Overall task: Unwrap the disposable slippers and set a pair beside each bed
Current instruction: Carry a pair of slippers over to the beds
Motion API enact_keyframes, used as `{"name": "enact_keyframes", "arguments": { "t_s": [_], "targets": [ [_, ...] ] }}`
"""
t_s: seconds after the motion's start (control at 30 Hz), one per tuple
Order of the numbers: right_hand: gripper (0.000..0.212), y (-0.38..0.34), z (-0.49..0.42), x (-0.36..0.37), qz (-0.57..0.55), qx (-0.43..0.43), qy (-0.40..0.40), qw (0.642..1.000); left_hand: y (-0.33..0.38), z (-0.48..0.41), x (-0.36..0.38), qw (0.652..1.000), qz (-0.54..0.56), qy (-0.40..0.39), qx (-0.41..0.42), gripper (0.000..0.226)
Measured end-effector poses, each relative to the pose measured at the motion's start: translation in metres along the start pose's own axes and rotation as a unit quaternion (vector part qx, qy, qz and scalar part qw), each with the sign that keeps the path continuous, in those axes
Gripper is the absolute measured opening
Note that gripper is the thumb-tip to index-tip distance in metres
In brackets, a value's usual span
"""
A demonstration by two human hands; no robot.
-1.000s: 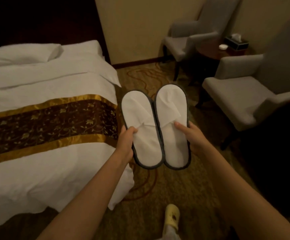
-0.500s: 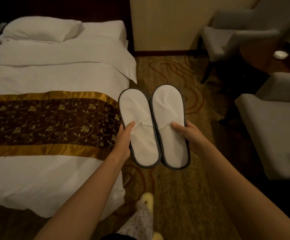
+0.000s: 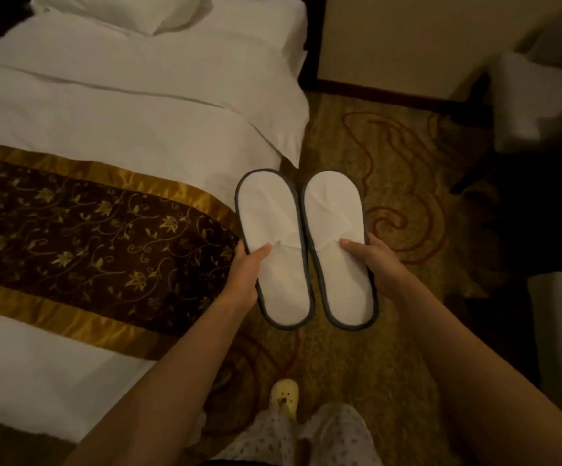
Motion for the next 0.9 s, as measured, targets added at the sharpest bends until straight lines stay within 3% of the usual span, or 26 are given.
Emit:
{"name": "enact_keyframes", "arguments": {
  "t_s": [0.23, 0.47, 0.7, 0.9],
  "targets": [
    [0.044, -0.014, -0.117, -0.014, 0.073, 0.029, -0.081, 0.994, -0.023, -0.077, 0.012, 0.995, 0.053, 0.079, -0.001, 0.053],
    [0.052, 0.037, -0.236, -0.021, 0.14, 0.075, -0.167, 0.973, -0.111, -0.142, 0.011, 0.971, 0.139, 0.196, -0.007, 0.052],
    [0.049, 0.173, -0.365, -0.021, 0.17, 0.084, -0.207, 0.96, -0.246, -0.246, -0.026, 0.944, 0.16, 0.29, 0.0, 0.05],
    [0.047, 0.338, -0.484, -0.033, 0.185, 0.086, -0.181, 0.962, -0.381, -0.332, -0.095, 0.948, 0.06, 0.312, -0.017, 0.044]
  ]
}}
Point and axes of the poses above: each hand's wrist, its own z-axis away from the middle knuckle, its own x-axis out of the palm, y = z × x, the point moved 2 cm from there along -z, towards the middle knuckle
